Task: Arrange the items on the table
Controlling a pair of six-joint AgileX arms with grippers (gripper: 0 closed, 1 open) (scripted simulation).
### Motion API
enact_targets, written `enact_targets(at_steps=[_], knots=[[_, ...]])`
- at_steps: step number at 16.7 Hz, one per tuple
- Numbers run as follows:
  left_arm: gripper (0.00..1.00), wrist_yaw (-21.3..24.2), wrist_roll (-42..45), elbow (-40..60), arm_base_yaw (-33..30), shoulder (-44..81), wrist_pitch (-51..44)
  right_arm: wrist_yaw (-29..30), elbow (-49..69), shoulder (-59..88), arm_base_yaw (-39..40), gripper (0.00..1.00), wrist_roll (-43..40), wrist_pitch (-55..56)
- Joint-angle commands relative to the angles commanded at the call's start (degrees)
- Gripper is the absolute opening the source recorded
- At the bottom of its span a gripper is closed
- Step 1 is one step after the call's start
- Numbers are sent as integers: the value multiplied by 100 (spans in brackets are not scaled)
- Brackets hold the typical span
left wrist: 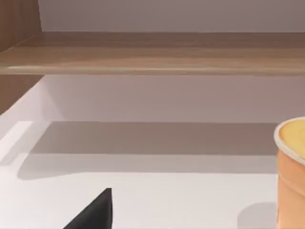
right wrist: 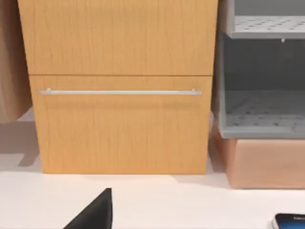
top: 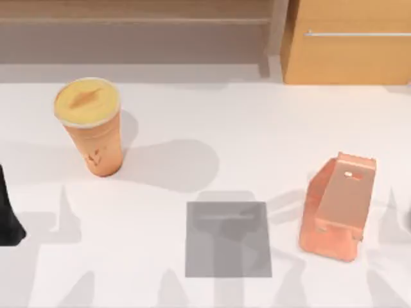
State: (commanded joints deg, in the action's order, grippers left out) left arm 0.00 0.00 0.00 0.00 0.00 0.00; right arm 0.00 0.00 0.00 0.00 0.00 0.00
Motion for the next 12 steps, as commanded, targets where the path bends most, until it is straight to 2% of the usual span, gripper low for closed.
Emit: enact_targets(at_steps=[6, 12], knots=[[100, 0, 0, 0, 0, 0, 0, -4, 468, 576, -4, 100, 286, -454], [100, 0, 0, 0, 0, 0, 0, -3, 2294, 3037, -14, 100, 957, -2054]])
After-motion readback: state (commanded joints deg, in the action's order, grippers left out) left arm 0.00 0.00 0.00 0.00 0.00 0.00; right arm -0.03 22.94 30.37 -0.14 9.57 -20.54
